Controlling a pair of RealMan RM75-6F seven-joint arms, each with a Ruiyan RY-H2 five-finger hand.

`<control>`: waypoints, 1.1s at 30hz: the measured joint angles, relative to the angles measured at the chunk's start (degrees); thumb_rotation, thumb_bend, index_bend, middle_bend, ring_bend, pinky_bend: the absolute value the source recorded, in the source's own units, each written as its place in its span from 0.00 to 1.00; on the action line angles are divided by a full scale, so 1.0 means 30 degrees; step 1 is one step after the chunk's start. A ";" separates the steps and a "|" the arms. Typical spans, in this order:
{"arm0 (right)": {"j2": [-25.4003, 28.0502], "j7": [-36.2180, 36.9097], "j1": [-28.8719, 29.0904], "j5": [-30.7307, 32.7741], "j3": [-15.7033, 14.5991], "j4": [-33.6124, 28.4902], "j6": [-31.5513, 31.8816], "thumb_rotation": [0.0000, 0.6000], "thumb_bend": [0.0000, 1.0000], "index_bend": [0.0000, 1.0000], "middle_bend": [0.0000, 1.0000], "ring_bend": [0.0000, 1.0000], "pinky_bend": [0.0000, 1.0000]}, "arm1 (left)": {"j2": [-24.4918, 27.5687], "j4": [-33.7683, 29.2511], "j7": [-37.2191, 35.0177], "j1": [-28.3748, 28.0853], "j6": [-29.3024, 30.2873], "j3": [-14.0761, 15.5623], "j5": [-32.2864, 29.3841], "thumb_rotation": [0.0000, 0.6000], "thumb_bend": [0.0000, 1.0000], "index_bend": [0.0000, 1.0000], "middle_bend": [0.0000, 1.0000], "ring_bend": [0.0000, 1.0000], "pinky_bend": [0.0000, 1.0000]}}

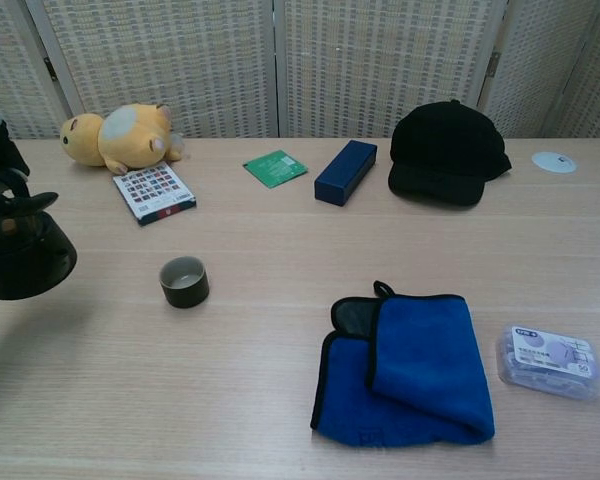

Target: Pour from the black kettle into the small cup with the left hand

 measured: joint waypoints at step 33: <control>0.0789 -0.0405 0.0018 -0.0107 0.0131 -0.0990 0.0326 1.00 0.11 0.02 0.09 0.00 0.00 | -0.3715 0.3770 0.2638 -0.3517 -0.1660 -0.1488 -0.1173 0.78 0.36 1.00 1.00 1.00 0.52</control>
